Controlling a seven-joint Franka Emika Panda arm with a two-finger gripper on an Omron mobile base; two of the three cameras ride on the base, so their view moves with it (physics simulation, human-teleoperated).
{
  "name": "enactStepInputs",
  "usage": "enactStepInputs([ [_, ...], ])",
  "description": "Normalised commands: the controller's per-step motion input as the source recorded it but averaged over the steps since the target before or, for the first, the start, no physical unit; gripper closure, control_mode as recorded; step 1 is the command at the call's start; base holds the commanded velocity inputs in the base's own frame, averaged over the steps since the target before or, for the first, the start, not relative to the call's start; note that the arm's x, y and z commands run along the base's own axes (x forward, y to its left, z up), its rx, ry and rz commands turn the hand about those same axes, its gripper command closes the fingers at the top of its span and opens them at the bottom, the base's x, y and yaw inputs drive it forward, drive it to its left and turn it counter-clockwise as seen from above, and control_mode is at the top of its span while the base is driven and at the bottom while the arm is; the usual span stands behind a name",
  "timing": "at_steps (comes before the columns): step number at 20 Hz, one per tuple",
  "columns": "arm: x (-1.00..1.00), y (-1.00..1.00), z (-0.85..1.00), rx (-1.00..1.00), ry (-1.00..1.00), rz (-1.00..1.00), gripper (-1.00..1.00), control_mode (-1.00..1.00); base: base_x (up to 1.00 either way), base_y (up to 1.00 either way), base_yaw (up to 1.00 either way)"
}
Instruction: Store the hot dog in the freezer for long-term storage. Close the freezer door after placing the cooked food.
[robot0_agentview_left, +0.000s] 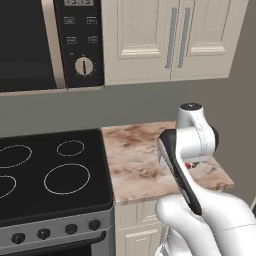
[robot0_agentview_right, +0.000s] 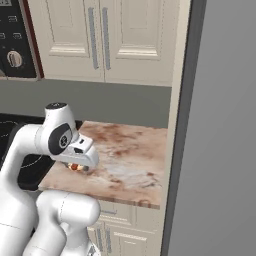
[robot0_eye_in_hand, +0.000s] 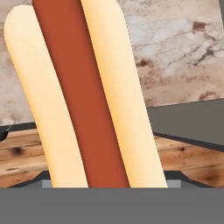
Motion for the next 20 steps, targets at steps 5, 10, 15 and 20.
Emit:
enactStepInputs([
  [5,-0.31,-0.03,0.11,0.11,0.00,0.00,1.00,-1.00,0.00,0.00,0.00],
  [10,-0.17,0.02,0.10,0.06,0.00,-0.01,1.00,-1.00,0.00,0.00,0.00],
  [15,-0.19,0.02,0.14,0.00,0.00,-0.01,1.00,-1.00,0.00,0.00,0.00],
  [20,-0.31,0.00,0.19,0.00,-0.01,0.00,1.00,-1.00,0.00,0.00,0.00],
])
